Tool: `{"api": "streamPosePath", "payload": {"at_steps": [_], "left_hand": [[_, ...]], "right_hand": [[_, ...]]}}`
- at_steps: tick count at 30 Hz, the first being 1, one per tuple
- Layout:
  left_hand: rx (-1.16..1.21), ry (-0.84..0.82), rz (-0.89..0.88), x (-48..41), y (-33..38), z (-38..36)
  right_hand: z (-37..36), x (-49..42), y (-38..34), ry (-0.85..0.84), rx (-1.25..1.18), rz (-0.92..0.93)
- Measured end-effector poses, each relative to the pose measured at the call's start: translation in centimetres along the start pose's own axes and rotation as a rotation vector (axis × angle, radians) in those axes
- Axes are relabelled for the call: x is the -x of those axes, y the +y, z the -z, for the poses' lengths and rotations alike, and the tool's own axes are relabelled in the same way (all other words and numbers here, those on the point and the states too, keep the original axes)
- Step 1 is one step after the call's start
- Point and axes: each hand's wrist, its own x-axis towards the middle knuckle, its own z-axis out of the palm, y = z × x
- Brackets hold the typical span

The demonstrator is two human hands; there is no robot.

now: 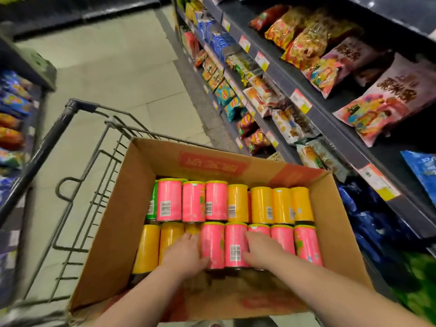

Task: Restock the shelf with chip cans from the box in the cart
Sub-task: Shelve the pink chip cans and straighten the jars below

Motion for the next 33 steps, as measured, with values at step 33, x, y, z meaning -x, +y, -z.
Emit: {"api": "streamPosePath", "payload": {"at_steps": [33], "left_hand": [[0.736, -0.023, 0.344, -3.2, -1.6, -2.4]], "right_hand": [[-2.3, -3.8, -2.3, 0.066, -0.137, -0.335]]}}
